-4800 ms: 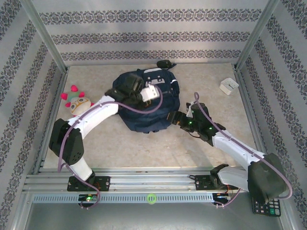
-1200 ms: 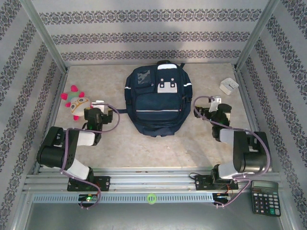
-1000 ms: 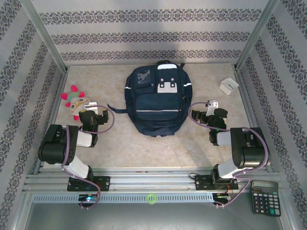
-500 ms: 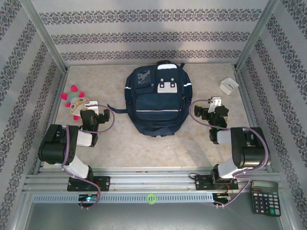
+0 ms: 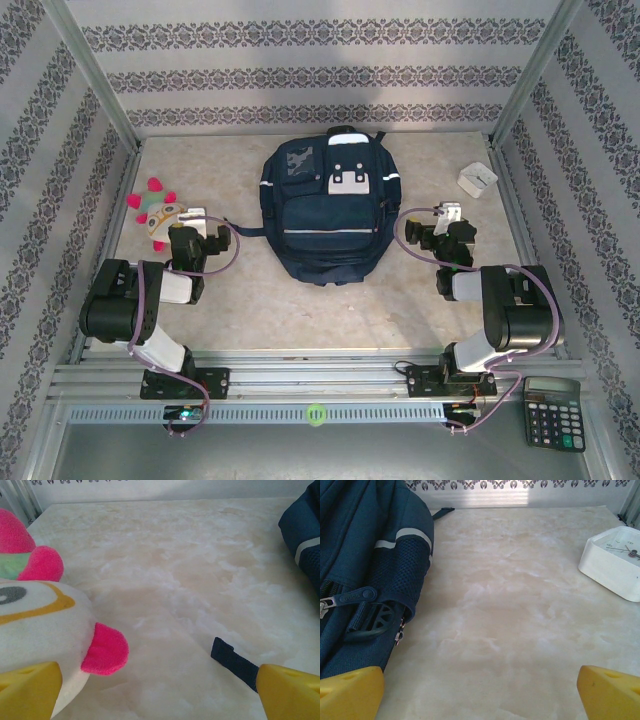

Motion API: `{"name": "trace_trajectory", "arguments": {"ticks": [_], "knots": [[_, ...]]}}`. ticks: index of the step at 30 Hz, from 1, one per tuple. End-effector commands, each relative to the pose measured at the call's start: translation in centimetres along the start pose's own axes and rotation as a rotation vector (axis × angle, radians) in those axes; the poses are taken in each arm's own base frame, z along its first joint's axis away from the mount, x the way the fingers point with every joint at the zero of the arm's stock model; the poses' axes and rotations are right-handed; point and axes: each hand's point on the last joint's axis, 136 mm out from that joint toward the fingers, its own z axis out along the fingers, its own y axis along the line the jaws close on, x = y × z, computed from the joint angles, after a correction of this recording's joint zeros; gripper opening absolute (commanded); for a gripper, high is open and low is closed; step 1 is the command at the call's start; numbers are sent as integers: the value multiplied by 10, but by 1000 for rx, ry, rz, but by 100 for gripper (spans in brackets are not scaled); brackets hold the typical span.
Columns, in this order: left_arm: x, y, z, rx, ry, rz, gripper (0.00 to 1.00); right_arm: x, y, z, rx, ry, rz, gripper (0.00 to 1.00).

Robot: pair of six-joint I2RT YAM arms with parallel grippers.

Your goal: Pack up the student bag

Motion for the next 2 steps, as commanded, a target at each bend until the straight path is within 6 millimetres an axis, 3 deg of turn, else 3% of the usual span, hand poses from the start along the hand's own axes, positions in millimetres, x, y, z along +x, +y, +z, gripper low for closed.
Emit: {"name": "trace_trajectory", "arguments": {"ticks": [1, 2], "knots": [[-8, 1, -3, -4, -45, -12, 99, -16, 3, 2, -1, -53, 4, 98], [-8, 4, -5, -21, -61, -22, 99, -16, 3, 2, 1, -54, 3, 98]]}}
